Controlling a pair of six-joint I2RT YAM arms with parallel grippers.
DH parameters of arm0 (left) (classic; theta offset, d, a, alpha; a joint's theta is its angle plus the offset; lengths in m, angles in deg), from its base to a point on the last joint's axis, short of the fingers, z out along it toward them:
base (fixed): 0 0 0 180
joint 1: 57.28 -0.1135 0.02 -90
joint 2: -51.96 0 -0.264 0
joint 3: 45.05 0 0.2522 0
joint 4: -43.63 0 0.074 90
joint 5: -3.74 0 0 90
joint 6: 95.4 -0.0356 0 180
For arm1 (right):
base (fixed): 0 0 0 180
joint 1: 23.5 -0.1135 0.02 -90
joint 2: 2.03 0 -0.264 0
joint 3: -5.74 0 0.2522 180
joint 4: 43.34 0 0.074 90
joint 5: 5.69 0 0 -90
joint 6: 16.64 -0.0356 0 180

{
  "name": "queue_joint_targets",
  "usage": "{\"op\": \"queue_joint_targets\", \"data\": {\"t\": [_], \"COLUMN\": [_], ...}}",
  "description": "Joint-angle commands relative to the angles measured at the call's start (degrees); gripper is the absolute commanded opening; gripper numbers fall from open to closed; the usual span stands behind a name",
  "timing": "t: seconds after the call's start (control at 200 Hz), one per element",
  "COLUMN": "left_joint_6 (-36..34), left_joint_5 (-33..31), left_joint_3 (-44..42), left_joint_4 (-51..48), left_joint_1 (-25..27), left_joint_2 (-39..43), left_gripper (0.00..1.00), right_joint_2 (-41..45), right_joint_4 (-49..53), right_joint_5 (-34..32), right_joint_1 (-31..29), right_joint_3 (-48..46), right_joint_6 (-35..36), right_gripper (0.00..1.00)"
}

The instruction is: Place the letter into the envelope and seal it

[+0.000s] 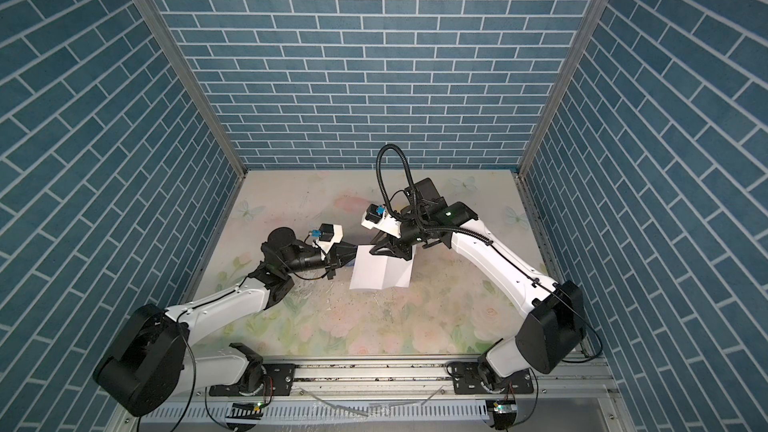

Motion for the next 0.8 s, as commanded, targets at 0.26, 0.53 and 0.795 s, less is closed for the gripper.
{"op": "queue_joint_targets", "data": {"t": [0.26, 0.53, 0.795], "left_joint_6": [-0.26, -2.55, -3.39], "left_joint_5": [0.98, -1.79, -5.62], "left_joint_3": [0.37, 0.53, -0.07], "left_joint_4": [0.14, -2.39, -3.56], "left_joint_1": [0.38, 0.34, 0.38], "left_joint_2": [0.37, 1.59, 4.64], "left_gripper": [0.01, 0.3, 0.64], "right_joint_2": [-0.04, 2.75, 7.88], "right_joint_4": [1.72, 1.85, 1.61], "right_joint_5": [-0.58, -6.64, -16.78], "right_joint_1": [-0.34, -0.34, -0.26], "right_joint_3": [2.71, 0.72, -4.46], "right_joint_6": [3.8, 5.08, 6.43], "right_gripper": [0.01, 0.0, 0.0]}}
